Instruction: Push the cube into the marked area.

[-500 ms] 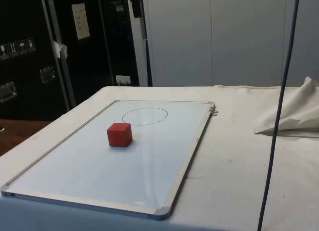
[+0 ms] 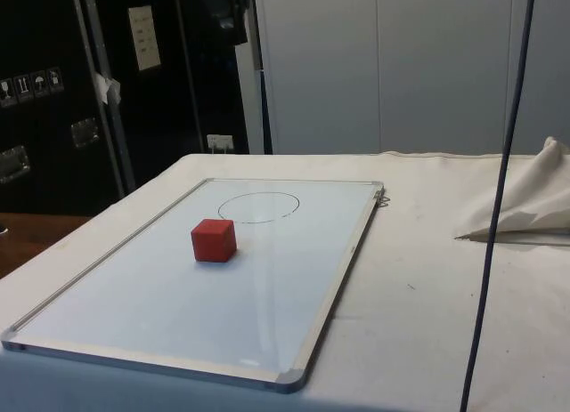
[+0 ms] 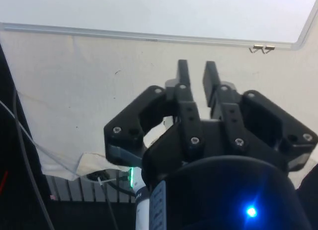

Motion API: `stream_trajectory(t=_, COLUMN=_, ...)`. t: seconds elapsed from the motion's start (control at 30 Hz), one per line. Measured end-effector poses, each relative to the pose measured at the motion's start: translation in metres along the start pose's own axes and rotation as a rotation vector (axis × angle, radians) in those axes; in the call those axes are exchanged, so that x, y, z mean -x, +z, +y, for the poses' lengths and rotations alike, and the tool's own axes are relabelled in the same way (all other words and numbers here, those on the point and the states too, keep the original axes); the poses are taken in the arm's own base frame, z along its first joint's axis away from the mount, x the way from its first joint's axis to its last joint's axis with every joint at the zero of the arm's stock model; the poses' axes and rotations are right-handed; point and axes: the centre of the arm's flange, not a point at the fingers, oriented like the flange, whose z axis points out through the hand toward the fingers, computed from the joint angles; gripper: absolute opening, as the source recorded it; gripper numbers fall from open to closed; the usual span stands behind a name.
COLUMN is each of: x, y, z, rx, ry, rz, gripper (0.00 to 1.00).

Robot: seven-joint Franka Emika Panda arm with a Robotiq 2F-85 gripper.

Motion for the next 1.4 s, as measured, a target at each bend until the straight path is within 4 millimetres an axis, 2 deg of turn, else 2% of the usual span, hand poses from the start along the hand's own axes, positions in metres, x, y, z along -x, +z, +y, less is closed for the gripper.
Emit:
stream_trajectory(t=0.07, x=0.0, y=0.0, z=0.0, rx=0.0, ry=-0.001, rz=0.0, gripper=0.09)
stream_trajectory(t=0.1, x=0.0, y=0.0, z=0.0, rx=0.0, ry=-0.001, rz=0.0, gripper=0.09)
stream_trajectory(t=0.17, x=0.0, y=0.0, z=-0.002, rx=-0.002, ry=-0.003, rz=0.0, gripper=0.0)
stream_trajectory(t=0.27, x=0.0, y=0.0, z=-0.017, rx=-0.017, ry=-0.013, rz=0.003, gripper=0.0)
stream_trajectory(t=0.4, x=-0.001, y=0.001, z=-0.024, rx=-0.031, ry=-0.016, rz=0.007, gripper=0.0)
stream_trajectory(t=0.93, x=-0.004, y=0.03, z=-0.062, rx=-0.116, ry=-0.034, rz=0.025, gripper=0.0)
stream_trajectory(t=1.27, x=-0.022, y=0.064, z=-0.094, rx=-0.136, ry=-0.043, rz=0.031, gripper=0.0)
stream_trajectory(t=1.4, x=-0.037, y=0.081, z=-0.106, rx=-0.14, ry=-0.048, rz=0.025, gripper=0.0)
